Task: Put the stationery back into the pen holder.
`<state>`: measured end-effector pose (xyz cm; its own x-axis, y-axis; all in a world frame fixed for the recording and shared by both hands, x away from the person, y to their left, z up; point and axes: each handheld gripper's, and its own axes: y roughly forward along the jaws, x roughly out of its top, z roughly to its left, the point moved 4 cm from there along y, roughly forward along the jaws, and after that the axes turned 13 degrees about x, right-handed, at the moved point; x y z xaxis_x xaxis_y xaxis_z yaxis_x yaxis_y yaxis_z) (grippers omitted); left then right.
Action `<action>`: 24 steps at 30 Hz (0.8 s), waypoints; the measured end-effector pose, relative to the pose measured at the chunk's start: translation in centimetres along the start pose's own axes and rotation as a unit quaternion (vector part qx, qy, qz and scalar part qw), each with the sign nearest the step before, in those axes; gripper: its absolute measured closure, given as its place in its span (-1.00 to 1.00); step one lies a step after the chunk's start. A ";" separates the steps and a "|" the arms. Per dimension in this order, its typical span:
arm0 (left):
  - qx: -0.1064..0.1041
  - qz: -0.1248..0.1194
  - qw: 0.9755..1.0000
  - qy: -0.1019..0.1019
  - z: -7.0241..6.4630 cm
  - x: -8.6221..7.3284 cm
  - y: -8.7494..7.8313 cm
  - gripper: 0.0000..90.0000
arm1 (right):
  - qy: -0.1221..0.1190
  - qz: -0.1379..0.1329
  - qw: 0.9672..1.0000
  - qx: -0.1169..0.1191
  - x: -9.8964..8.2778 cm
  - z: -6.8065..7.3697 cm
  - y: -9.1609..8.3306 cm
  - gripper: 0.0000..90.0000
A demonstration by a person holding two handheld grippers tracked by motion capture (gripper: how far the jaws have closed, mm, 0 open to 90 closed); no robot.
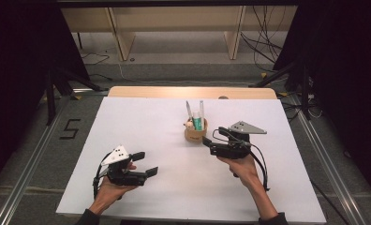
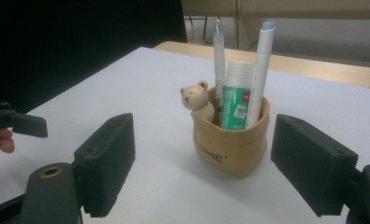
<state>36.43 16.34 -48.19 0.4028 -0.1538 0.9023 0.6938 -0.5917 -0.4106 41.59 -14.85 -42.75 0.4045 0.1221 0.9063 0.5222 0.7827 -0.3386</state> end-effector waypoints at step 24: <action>-0.002 0.000 1.000 0.009 -0.2 -0.1 -0.2 -0.67 | -0.009 0.001 1.000 0.002 -4.9 1.3 -4.8 -0.50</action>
<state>36.15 16.28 -48.18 0.3920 -0.1688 0.9044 0.6906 -0.5955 -0.4105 36.12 -18.38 -45.23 0.3914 0.1350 0.9103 0.5178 0.7855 -0.3391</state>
